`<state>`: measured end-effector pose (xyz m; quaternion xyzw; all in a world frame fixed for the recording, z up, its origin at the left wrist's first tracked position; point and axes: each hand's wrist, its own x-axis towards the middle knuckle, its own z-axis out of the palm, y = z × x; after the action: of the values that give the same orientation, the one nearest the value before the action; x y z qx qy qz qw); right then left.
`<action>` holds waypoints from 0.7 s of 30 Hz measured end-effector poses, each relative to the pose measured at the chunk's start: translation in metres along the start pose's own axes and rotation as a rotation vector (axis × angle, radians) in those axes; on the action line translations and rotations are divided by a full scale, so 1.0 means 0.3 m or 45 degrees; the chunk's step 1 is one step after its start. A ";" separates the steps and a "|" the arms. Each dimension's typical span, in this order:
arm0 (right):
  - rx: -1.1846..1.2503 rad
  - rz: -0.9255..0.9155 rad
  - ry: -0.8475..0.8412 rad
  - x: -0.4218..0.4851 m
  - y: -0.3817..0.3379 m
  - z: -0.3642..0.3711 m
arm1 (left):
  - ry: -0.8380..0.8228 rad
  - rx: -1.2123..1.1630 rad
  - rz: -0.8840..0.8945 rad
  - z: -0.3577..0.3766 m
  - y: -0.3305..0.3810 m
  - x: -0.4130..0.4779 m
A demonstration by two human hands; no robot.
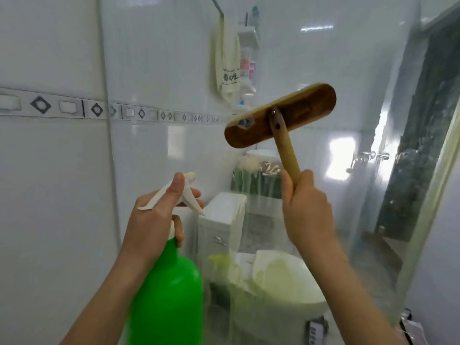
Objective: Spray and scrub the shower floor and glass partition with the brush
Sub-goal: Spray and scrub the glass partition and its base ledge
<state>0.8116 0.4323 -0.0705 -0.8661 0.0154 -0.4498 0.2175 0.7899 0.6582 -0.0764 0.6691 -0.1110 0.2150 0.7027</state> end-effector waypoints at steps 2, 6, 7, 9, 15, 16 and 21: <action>-0.048 0.074 -0.061 -0.209 0.085 0.041 | -0.006 0.008 0.056 -0.006 -0.076 -0.010; 0.019 0.011 0.015 -0.218 0.119 0.108 | -0.046 -0.014 0.101 -0.001 -0.214 -0.015; 0.034 -0.006 0.054 -0.158 0.102 0.114 | -0.056 -0.031 0.104 0.003 -0.249 -0.017; 0.062 -0.052 0.152 -0.061 0.066 0.114 | -0.075 -0.057 0.163 0.015 -0.328 -0.042; -0.018 0.005 0.240 -0.277 0.242 0.186 | -0.032 -0.063 0.324 0.005 -0.531 -0.102; -0.030 0.035 0.233 -0.348 0.283 0.207 | -0.021 -0.051 0.332 -0.003 -0.558 -0.111; -0.020 0.051 0.249 -0.309 0.232 0.209 | -0.012 -0.018 0.339 -0.019 -0.590 -0.112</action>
<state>0.8174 0.4127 -0.2008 -0.8192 0.0574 -0.5277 0.2172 0.8393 0.6566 -0.2498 0.6444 -0.2037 0.3025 0.6721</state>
